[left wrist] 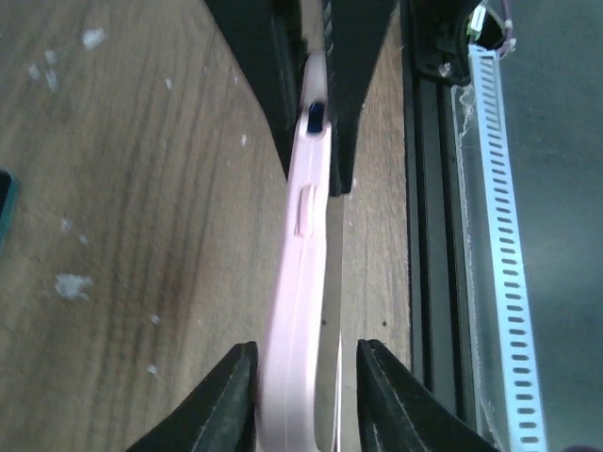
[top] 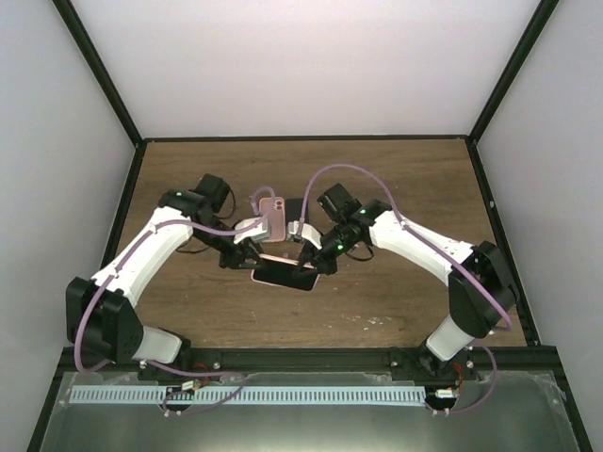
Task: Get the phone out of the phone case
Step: Pick up the phone at the center of the board.
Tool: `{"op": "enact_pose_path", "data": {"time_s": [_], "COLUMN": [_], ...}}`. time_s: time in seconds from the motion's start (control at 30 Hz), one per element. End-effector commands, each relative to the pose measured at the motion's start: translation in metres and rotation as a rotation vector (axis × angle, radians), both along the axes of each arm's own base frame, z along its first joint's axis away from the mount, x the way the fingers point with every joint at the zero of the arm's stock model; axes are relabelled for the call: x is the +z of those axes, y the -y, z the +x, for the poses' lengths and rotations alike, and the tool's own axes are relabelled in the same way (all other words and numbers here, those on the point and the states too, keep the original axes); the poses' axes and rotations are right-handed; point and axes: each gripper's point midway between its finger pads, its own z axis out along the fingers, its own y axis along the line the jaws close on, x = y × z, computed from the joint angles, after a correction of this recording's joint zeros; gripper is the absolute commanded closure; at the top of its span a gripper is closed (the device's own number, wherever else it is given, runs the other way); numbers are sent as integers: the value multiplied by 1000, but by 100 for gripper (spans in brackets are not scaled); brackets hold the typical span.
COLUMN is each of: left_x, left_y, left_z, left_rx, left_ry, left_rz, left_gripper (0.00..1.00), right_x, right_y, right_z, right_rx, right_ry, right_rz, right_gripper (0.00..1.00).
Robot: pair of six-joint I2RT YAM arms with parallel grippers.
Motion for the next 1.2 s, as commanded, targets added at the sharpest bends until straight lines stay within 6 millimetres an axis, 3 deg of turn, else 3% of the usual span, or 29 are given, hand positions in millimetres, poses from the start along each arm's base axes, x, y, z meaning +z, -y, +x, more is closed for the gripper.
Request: {"op": "enact_pose_path", "data": {"time_s": [0.0,0.17,0.27,0.37,0.43,0.57,0.7,0.97,1.17], "left_x": [51,89,121,144,151,164,178,187,196], "left_y": [0,-30,-44,-55,-57,-54,-48,-35,-32], "left_z": [13,46,57,62,63,67,70,77,73], "left_rx": [66,302,446,602,658,715,745,701,651], "left_ry": [65,202,314,426,434,282,184,-32,-58], "left_rz": [-136,-188,-269,-340,-387,-491,-616,-842,-958], "left_gripper": [59,31,20,1,0,0,1,11,15], "right_x": [33,71,102,137,159,197,225,256,259], "right_y": [-5,-12,-17,-20,-21,-23,-24,-23,-26], "right_z": [7,27,42,58,65,76,81,81,88], "right_rx": [-15,-25,-39,-60,-64,-78,-95,-167,-211], "right_ry": [-1,39,59,70,70,80,53,-27,-115], "right_rz": [71,158,225,314,378,491,565,664,687], "right_gripper": [99,99,99,99,99,99,99,99,99]}}
